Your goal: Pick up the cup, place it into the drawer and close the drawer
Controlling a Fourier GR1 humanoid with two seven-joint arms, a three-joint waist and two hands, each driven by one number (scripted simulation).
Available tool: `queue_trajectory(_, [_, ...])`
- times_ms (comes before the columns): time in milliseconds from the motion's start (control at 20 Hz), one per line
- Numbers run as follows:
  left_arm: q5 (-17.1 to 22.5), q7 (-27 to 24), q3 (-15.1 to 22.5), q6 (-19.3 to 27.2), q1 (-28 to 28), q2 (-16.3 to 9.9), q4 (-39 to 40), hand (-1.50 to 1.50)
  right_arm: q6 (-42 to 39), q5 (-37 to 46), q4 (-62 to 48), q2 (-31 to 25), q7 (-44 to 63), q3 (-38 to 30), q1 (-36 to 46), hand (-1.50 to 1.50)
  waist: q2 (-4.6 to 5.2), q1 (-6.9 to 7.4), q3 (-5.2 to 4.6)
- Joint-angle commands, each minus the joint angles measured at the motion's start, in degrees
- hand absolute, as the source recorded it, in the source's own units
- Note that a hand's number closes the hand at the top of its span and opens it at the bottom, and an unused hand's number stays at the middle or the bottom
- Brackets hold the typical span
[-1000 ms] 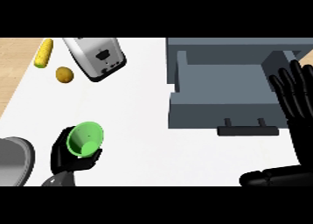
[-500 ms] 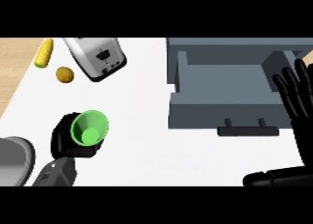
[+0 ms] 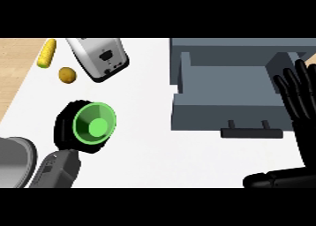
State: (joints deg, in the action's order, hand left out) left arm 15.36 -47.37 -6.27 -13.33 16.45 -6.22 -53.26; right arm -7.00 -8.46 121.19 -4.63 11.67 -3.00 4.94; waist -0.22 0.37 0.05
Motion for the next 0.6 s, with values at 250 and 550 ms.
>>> queue_trajectory(250, [2.96, 21.53, 6.29, 6.33, -0.97, 4.43, -26.7, 1.5, -1.05, 0.14, -0.97, -0.29, -2.19, -0.97, -2.95, -1.5, -0.12, 0.06, 0.02])
queue_trajectory(550, [2.09, 30.25, 5.46, 13.12, 8.87, 4.35, -29.82, 1.5, -0.42, 0.13, -0.57, -1.11, 0.89, -0.65, 1.06, -1.5, 0.14, -0.47, -0.04])
